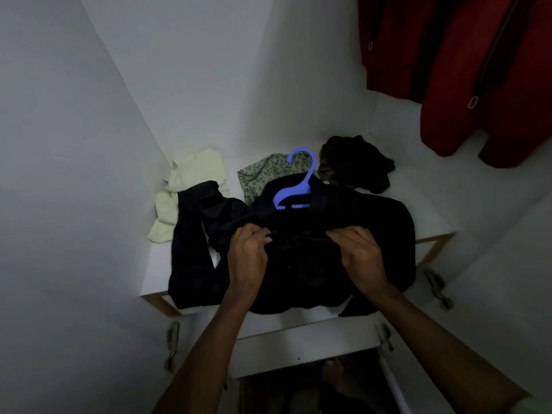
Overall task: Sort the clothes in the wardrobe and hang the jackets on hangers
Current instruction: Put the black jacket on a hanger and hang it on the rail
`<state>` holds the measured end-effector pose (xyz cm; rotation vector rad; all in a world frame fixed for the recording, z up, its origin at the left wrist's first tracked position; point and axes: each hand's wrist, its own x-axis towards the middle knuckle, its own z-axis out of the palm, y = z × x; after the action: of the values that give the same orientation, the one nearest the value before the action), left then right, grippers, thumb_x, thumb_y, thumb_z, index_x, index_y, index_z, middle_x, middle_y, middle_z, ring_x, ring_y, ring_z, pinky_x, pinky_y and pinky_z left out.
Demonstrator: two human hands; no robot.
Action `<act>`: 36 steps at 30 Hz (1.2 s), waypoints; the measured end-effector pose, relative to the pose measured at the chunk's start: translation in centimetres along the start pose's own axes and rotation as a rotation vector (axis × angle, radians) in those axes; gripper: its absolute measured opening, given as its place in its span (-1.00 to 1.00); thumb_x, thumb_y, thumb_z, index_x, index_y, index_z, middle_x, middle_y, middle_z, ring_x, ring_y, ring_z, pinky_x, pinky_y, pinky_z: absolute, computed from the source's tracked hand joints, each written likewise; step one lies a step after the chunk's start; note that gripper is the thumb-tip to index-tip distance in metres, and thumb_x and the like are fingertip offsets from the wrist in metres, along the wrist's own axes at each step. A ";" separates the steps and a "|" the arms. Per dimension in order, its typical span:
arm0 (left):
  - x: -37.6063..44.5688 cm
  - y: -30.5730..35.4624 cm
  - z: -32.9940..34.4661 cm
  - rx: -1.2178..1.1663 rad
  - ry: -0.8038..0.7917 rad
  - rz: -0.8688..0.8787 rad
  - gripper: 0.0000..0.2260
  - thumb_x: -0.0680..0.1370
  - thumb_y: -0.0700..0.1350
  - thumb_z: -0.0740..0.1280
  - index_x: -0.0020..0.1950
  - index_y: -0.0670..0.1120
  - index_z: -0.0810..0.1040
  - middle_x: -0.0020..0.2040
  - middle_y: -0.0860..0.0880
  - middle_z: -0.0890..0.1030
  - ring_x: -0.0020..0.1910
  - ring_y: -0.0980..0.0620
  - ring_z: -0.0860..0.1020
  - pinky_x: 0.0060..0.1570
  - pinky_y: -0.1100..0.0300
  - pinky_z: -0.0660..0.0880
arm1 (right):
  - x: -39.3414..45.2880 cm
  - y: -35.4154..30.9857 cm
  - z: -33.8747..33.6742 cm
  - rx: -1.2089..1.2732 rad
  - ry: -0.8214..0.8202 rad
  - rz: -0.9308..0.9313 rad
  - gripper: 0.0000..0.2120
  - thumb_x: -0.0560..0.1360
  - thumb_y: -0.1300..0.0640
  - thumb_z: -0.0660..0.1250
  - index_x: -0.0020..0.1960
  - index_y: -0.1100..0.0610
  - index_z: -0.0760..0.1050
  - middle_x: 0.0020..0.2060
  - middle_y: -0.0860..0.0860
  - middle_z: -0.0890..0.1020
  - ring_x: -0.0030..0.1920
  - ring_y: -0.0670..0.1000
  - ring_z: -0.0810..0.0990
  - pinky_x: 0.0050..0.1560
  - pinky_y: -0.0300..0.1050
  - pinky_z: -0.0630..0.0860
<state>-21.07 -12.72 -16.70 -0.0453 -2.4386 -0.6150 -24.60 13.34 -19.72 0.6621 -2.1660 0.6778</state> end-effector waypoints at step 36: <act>-25.8 16.9 -9.0 -0.390 -0.521 -0.203 -0.86 0.57 0.01 0.45 0.01 -0.01 0.77 -0.10 0.11 0.75 -0.14 0.14 0.71 -0.06 0.21 0.63 | -12.4 -5.6 -24.1 0.736 -0.546 0.483 -0.73 0.72 0.03 0.14 -0.08 0.01 0.54 -0.25 0.06 0.65 -0.14 0.11 0.68 0.08 0.15 0.56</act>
<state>7.78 1.27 -18.14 -0.1323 -2.7939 -1.3026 -1.69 27.83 -14.17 0.7504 -2.5938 1.7739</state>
